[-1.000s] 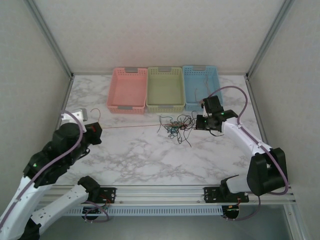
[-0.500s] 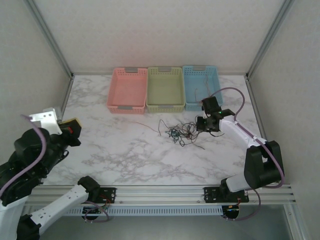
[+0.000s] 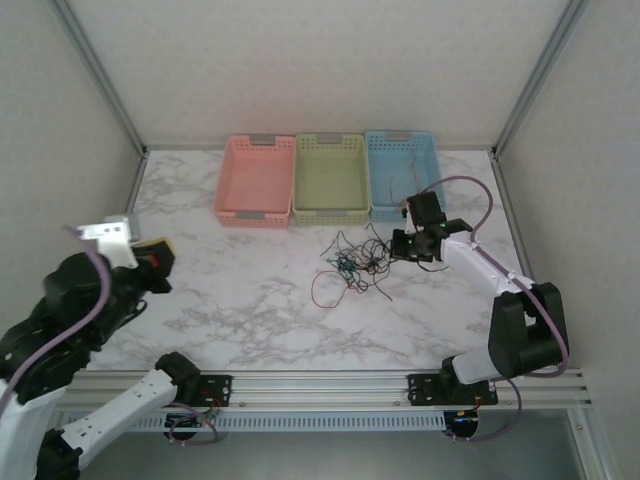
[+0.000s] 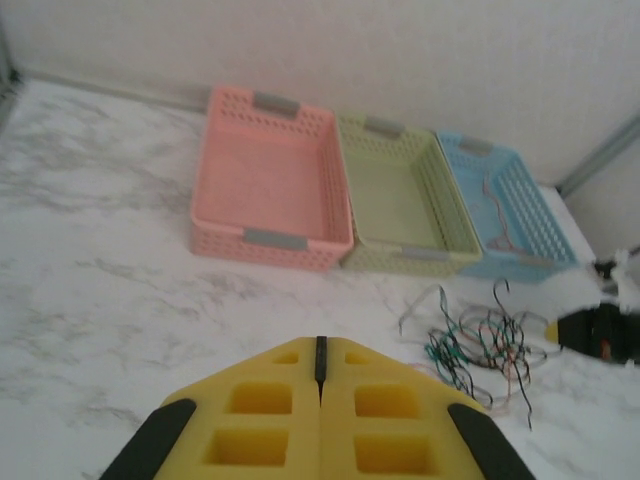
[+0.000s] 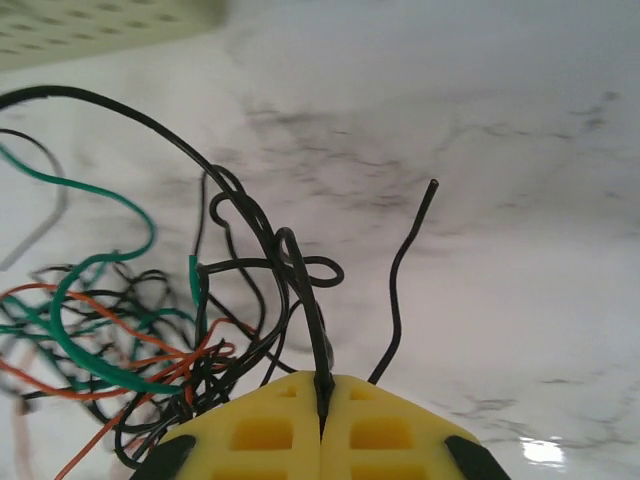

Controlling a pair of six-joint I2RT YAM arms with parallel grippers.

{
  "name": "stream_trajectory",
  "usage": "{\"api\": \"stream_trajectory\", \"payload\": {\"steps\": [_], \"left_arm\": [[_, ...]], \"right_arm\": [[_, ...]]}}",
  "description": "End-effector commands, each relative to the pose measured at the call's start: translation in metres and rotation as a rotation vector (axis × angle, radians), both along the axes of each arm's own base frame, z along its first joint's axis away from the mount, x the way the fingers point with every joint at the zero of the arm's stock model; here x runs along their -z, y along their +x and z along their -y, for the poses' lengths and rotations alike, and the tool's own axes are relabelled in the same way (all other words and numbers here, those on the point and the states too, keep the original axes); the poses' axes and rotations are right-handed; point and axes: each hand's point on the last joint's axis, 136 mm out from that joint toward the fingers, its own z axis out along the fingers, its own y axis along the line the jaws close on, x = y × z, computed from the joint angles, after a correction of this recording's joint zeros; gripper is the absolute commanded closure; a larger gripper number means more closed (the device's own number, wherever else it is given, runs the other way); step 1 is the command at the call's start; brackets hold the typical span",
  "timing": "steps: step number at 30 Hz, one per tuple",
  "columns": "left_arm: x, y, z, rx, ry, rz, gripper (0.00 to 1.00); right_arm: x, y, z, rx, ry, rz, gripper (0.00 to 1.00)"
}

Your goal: Untangle the cables

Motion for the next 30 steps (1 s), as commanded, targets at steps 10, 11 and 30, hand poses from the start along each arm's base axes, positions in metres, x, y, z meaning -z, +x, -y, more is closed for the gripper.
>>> {"api": "stream_trajectory", "payload": {"steps": [10, 11, 30], "left_arm": [[0.116, 0.048, 0.138, 0.369, -0.246, -0.291, 0.43], [0.124, 0.048, 0.145, 0.395, -0.259, -0.307, 0.37], [0.216, 0.054, 0.209, 0.559, -0.287, -0.492, 0.23]], "right_arm": [[-0.074, -0.060, -0.126, -0.484, 0.336, 0.045, 1.00], [-0.075, -0.062, -0.131, -0.497, 0.334, 0.049, 1.00], [-0.074, -0.064, -0.164, -0.557, 0.314, 0.051, 1.00]]}}
